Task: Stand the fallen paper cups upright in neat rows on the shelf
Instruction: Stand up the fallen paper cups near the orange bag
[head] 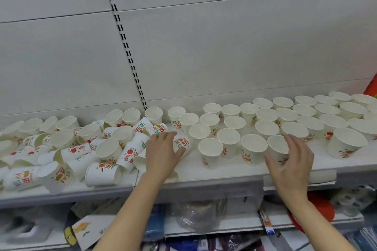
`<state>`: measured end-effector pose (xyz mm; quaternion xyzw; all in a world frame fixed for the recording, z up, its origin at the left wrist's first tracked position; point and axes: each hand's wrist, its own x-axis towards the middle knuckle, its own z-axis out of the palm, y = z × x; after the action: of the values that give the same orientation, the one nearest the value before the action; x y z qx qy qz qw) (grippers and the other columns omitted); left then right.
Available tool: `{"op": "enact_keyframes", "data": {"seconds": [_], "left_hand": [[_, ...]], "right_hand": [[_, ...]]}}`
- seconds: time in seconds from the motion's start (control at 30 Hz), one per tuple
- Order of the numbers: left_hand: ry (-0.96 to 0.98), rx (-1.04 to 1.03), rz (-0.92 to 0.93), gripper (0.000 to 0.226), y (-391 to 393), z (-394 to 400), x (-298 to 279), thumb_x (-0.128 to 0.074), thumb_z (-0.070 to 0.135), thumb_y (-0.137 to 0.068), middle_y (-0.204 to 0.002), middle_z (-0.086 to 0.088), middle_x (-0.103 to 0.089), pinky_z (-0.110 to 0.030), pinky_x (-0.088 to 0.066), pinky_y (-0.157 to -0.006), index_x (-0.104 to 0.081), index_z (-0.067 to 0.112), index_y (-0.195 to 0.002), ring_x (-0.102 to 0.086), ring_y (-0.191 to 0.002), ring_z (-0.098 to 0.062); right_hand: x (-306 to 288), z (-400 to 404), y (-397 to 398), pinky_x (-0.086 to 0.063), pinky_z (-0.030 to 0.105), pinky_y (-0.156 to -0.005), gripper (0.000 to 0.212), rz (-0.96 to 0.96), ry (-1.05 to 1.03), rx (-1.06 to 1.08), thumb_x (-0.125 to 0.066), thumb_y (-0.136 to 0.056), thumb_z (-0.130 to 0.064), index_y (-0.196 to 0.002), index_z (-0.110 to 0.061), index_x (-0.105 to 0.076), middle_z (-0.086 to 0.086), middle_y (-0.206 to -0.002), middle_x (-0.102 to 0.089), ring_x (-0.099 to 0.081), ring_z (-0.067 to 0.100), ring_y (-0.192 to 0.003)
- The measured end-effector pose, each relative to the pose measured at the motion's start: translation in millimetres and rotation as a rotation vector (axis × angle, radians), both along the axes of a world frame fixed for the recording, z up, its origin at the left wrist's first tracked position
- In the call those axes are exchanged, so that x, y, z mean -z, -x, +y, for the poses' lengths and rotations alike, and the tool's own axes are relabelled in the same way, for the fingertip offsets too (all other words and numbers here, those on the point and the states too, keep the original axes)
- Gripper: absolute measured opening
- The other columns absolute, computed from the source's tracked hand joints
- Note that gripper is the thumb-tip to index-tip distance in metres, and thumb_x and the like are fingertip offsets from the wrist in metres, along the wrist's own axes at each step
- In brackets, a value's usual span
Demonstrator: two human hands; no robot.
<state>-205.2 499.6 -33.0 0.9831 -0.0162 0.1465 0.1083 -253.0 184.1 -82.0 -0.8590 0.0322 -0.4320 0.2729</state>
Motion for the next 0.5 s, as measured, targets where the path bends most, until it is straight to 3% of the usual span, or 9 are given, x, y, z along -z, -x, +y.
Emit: {"op": "enact_keyframes", "data": {"seconds": [0.07, 0.17, 0.3, 0.4, 0.5], "left_hand": [[-0.181, -0.056, 0.253, 0.068, -16, 7, -7, -0.055, 0.065, -0.083, -0.136, -0.002, -0.055, -0.043, -0.031, -0.103, -0.046, 0.024, -0.136, -0.043, -0.126, -0.028], [-0.308, 0.002, 0.461, 0.070, -35, 4, -14, -0.057, 0.065, -0.079, -0.131, -0.005, -0.057, -0.050, -0.018, -0.110, -0.046, 0.022, -0.133, -0.040, -0.130, -0.032], [-0.290, 0.099, 0.483, 0.070, -56, 4, -17, -0.068, 0.056, -0.074, -0.129, -0.007, -0.054, -0.047, -0.029, -0.106, -0.046, 0.027, -0.133, -0.047, -0.122, -0.029], [-0.173, 0.184, 0.475, 0.075, -69, 9, -24, -0.077, 0.033, -0.072, -0.135, -0.009, -0.040, -0.040, -0.046, -0.094, -0.043, 0.027, -0.138, -0.049, -0.118, -0.030], [-0.245, 0.278, 0.428, 0.079, -81, 12, -32, -0.079, 0.019, -0.070, -0.132, -0.008, -0.044, -0.040, -0.051, -0.087, -0.040, 0.019, -0.139, -0.052, -0.114, -0.029]], "right_hand": [[-2, 21, 4, -0.034, 0.046, -0.103, 0.060, -0.047, 0.081, -0.107, -0.064, -0.082, -0.033, -0.128, 0.002, -0.051, 0.018, -0.130, -0.051, -0.045, 0.033, -0.123], [-3, 65, 9, -0.037, 0.043, -0.103, 0.052, -0.050, 0.185, -0.324, -0.060, -0.086, -0.030, -0.128, -0.001, -0.052, 0.013, -0.129, -0.054, -0.049, 0.030, -0.120], [7, 126, 14, -0.041, 0.045, -0.098, 0.045, -0.027, 0.287, -0.520, -0.063, -0.086, -0.026, -0.126, -0.005, -0.058, 0.007, -0.127, -0.057, -0.051, 0.025, -0.119], [11, 164, 14, -0.040, 0.040, -0.100, 0.045, 0.014, 0.302, -0.585, -0.065, -0.087, -0.027, -0.127, -0.007, -0.058, 0.005, -0.126, -0.057, -0.050, 0.023, -0.119], [11, 189, 10, -0.040, 0.035, -0.100, 0.046, 0.067, 0.343, -0.641, -0.064, -0.087, -0.030, -0.128, -0.010, -0.057, 0.003, -0.128, -0.056, -0.051, 0.022, -0.118]]}}
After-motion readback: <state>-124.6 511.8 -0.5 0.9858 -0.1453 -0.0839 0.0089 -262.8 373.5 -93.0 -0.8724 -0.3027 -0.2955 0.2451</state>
